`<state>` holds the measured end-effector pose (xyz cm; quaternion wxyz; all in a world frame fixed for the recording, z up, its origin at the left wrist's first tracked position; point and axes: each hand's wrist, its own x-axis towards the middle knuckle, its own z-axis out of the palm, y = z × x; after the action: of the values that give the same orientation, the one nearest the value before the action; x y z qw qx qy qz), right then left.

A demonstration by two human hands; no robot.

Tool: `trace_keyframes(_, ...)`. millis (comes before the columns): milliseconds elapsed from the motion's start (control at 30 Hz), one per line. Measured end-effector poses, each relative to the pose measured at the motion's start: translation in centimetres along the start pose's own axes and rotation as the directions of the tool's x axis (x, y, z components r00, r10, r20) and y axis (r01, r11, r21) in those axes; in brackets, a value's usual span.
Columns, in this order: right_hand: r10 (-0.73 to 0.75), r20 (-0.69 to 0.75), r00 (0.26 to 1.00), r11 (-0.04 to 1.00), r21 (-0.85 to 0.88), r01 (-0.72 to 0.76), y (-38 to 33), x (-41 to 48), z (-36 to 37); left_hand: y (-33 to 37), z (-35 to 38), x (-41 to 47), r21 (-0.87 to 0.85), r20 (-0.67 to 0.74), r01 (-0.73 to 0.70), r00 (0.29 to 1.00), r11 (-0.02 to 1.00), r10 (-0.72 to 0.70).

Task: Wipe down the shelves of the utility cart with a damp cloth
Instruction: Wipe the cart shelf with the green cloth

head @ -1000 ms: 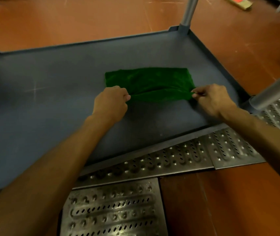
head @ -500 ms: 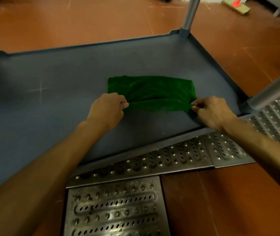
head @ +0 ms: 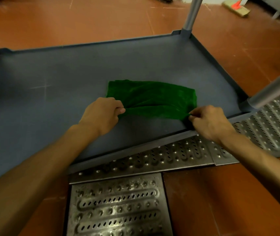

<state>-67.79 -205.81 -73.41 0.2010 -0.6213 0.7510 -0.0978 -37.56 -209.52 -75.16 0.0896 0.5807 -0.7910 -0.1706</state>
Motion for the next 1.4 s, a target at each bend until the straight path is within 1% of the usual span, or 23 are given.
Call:
trace_keyframes(133,-0.005,-0.025,1.000,1.000,-0.010,0.005,-0.5,-0.8,0.6,-0.5,-0.4,-0.8,0.004,0.026,0.009,1.000,1.000,-0.010)
trace_keyframes(433,0.005,-0.034,0.999,0.998,0.063,-0.003,-1.4,-2.1,1.8,-2.0,-0.8,-3.3,0.001,0.050,0.005,0.999,1.000,-0.005)
trace_keyframes(733,-0.042,-0.017,0.999,0.999,0.029,0.042,-2.7,-2.8,2.7,-3.2,-1.1,-7.1,-0.035,0.055,-0.017,0.998,0.999,0.019)
trace_keyframes(867,-0.050,0.008,0.999,0.995,0.092,0.049,-3.2,-3.0,3.0,-4.0,-1.2,-9.5,-0.061,0.033,-0.038,0.999,0.997,0.040)
trace_keyframes(1000,-0.063,0.014,0.998,0.991,0.118,0.061,-3.9,-3.3,3.7,-4.5,-1.3,-11.4,-0.083,0.003,-0.039,0.999,0.996,0.040)
trace_keyframes(1133,-0.073,0.021,0.997,0.989,0.134,0.070,-4.6,-3.6,4.2,-4.8,-1.7,-12.7,-0.094,-0.001,-0.026,1.000,0.995,0.026)
trace_keyframes(1233,-0.080,0.033,0.996,0.980,0.185,0.072,-5.1,-3.8,4.6,-5.2,-2.0,-13.6,-0.106,-0.001,-0.017,1.000,0.994,0.017)
trace_keyframes(1400,-0.114,0.063,0.992,0.968,0.231,0.096,-6.5,-4.2,5.5,-6.6,-2.4,-15.3,-0.093,-0.034,0.005,0.999,0.996,-0.009)
